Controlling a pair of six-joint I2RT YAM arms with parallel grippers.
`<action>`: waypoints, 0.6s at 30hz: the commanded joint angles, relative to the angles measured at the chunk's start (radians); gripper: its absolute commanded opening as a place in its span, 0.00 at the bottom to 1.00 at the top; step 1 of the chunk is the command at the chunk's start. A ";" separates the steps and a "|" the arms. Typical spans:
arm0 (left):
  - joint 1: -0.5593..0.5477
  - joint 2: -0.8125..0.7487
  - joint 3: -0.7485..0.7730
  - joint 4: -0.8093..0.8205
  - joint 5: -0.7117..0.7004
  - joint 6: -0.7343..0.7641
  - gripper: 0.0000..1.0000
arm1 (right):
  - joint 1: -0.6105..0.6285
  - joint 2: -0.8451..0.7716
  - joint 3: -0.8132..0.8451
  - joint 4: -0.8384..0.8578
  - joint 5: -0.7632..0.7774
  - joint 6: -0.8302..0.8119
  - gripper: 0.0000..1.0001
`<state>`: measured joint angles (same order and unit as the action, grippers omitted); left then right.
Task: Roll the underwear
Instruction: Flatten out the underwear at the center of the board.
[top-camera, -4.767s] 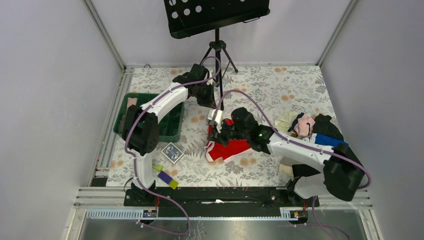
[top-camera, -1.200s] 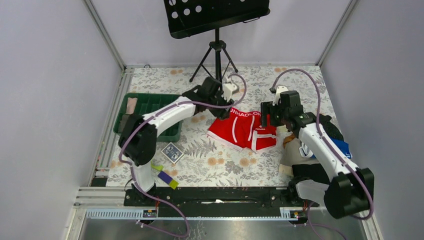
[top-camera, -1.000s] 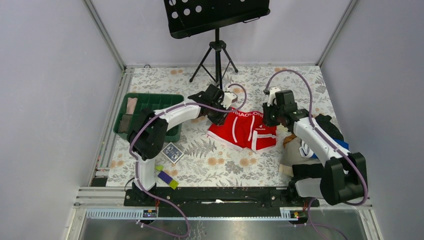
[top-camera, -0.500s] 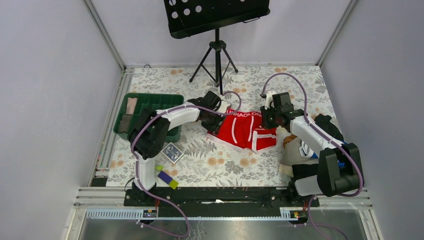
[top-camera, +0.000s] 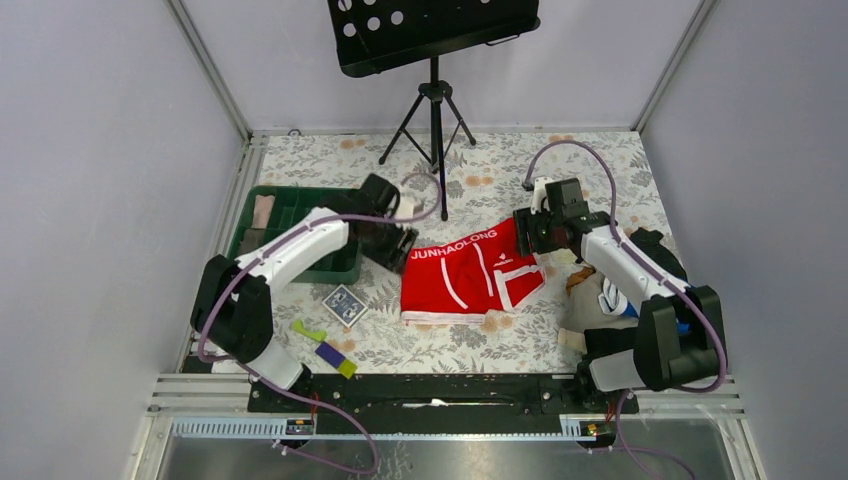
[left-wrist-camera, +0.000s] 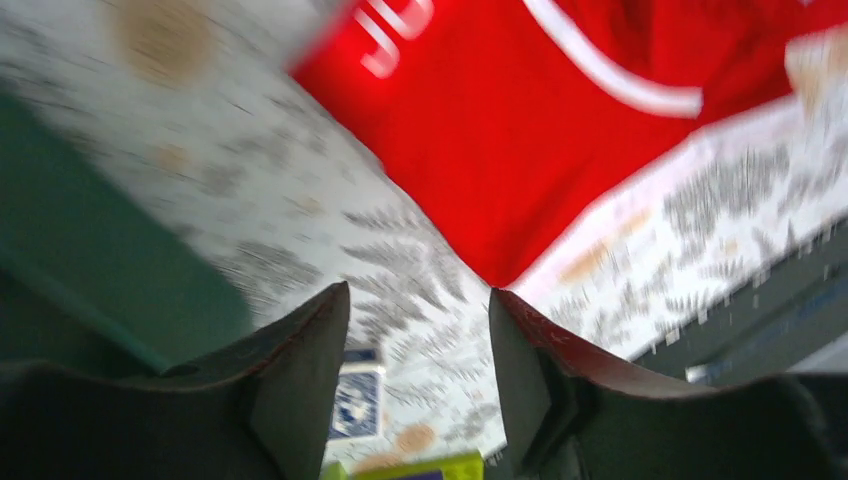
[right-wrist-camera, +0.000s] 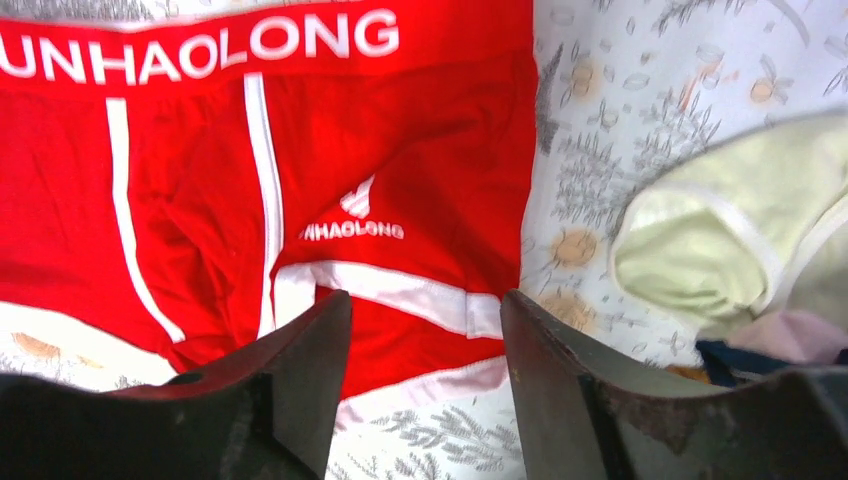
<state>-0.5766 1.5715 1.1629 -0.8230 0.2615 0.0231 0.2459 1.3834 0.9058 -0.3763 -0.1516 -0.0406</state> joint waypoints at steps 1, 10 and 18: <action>0.084 0.035 0.137 0.090 -0.122 -0.056 0.58 | -0.013 0.116 0.123 0.048 0.006 0.020 0.67; 0.178 0.255 0.223 0.136 -0.023 -0.213 0.59 | -0.040 0.460 0.397 0.039 0.012 0.002 0.78; 0.189 0.354 0.247 0.136 0.061 -0.239 0.58 | -0.040 0.596 0.492 0.045 0.008 -0.042 0.67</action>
<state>-0.3946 1.8961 1.3621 -0.7090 0.2722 -0.1856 0.2085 1.9438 1.3327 -0.3382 -0.1486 -0.0540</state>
